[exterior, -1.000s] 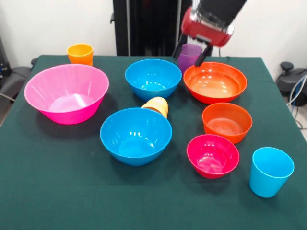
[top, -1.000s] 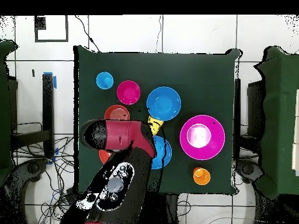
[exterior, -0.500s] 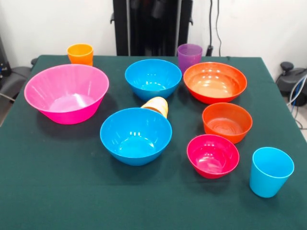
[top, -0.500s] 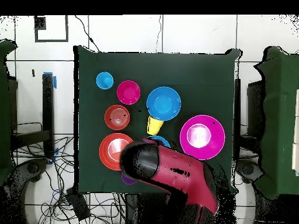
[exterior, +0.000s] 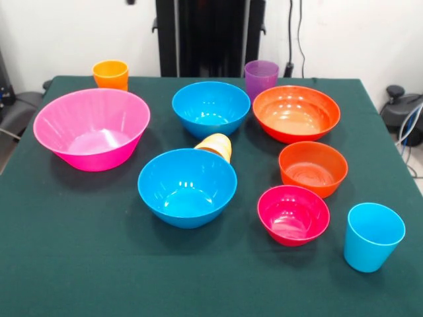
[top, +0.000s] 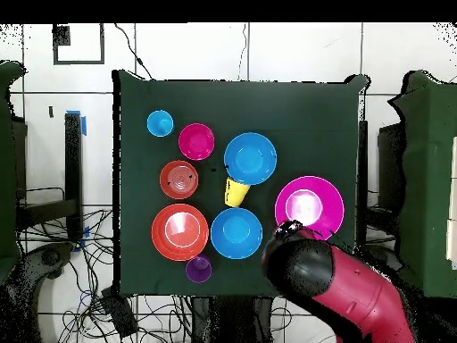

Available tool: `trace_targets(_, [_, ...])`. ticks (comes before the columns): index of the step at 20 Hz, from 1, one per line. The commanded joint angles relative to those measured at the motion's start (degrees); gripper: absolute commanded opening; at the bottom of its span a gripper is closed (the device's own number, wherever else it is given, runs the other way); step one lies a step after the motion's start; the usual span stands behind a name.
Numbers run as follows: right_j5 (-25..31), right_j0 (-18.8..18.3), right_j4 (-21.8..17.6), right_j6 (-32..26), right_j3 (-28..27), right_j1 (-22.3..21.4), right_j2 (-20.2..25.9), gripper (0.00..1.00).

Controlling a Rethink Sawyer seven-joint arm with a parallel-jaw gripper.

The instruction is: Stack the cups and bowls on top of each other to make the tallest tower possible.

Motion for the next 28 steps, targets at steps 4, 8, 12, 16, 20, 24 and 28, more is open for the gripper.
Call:
trace_targets(4, [-12.5,-4.4,-8.9,-4.6,6.0,8.4,13.8,1.0])
trace_targets(8, [-15.7,-2.4,-10.6,0.9,6.3,9.6,11.8,1.0])
trace_targets(12, [-18.6,-2.8,-10.4,3.2,6.7,11.9,12.1,1.0])
trace_targets(16, [-22.8,-4.7,-10.0,4.7,7.7,15.1,13.7,1.0])
trace_targets(20, [-26.9,-5.4,-9.3,6.9,9.1,17.6,14.3,1.0])
trace_targets(24, [-28.0,-4.3,-8.5,8.1,9.4,19.6,12.8,1.0])
trace_targets(28, [-29.4,-3.7,-8.8,7.4,8.0,22.6,11.9,1.0])
